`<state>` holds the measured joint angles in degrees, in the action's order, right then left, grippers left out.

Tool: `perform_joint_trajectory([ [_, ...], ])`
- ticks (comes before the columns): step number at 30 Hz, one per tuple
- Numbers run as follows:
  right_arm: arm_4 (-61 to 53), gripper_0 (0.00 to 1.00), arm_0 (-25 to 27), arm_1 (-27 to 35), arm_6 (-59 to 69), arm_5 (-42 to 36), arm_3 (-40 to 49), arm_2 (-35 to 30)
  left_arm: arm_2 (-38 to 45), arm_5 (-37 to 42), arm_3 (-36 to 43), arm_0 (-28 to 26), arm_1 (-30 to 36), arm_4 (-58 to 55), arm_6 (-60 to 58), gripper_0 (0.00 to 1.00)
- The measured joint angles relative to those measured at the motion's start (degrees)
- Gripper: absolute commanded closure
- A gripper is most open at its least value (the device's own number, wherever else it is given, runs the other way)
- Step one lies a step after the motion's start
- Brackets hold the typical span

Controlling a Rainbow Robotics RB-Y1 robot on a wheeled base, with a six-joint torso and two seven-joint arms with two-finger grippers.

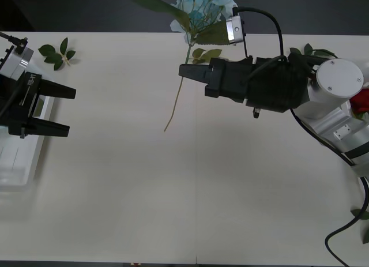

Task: Put the red flowers into the right box and the blue flowers into the left box

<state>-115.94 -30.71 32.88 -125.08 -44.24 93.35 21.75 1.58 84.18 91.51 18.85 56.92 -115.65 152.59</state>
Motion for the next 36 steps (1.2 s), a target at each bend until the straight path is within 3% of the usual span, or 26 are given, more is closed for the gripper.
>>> perform_joint_trajectory([
  [6, -3.80, 1.00, -0.54, -1.97, -4.80, 0.73, -0.01, -0.01, 0.00, 0.00, 0.56, 0.00, -1.82, -0.02, -17.50, 0.00],
  [16, -8.20, 1.00, -0.54, -5.36, -5.82, 2.44, -0.01, -0.07, 0.00, 0.00, 2.92, 0.04, -7.67, -0.21, -31.84, 0.00],
  [25, -10.01, 1.00, -0.54, -6.07, -5.83, 3.43, -0.01, -0.13, -0.97, -0.24, 3.42, 3.25, -13.97, -0.13, -37.99, 0.00],
  [36, -10.01, 1.00, -0.54, -6.07, -5.83, 3.42, -0.02, -0.13, -8.71, -6.06, 3.42, 7.64, -14.96, -0.11, -38.00, 0.00],
])
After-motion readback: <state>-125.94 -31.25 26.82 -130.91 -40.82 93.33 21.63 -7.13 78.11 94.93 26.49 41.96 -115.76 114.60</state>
